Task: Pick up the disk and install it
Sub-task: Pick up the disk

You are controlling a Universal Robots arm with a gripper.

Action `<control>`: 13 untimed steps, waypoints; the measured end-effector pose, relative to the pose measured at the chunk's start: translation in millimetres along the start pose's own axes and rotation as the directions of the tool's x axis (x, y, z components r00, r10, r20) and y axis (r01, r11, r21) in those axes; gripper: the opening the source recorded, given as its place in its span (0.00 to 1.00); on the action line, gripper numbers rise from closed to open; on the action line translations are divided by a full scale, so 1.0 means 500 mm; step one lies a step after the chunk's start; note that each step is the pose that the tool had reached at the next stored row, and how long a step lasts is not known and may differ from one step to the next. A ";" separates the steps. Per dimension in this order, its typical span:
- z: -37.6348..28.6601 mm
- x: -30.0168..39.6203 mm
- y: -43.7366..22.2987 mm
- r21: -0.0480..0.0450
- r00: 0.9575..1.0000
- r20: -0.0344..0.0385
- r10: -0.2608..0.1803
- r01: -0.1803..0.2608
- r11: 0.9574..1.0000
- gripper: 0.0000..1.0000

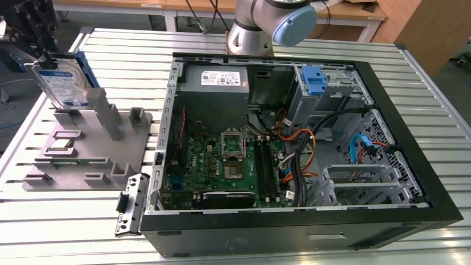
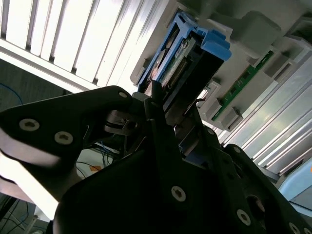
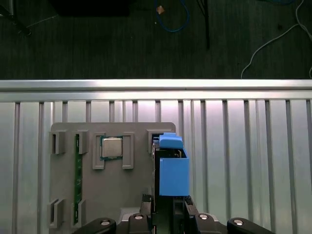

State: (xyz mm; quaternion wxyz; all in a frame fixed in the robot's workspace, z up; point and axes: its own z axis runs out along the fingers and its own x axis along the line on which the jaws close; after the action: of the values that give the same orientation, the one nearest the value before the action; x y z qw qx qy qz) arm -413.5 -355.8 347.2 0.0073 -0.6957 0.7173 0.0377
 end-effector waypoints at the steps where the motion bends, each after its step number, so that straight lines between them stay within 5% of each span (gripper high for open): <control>1: -0.006 0.000 0.000 0.000 1.000 0.000 0.000 0.000 1.000 0.35; 4: -0.019 -0.001 0.001 0.000 1.000 0.000 0.000 0.000 1.000 0.35; 13: -0.021 -0.001 0.001 0.000 1.000 0.000 0.000 0.000 1.000 0.35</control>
State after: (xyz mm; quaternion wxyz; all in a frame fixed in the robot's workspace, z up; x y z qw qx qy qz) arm -413.5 -355.8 357.5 0.0073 -0.6957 0.7173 0.0377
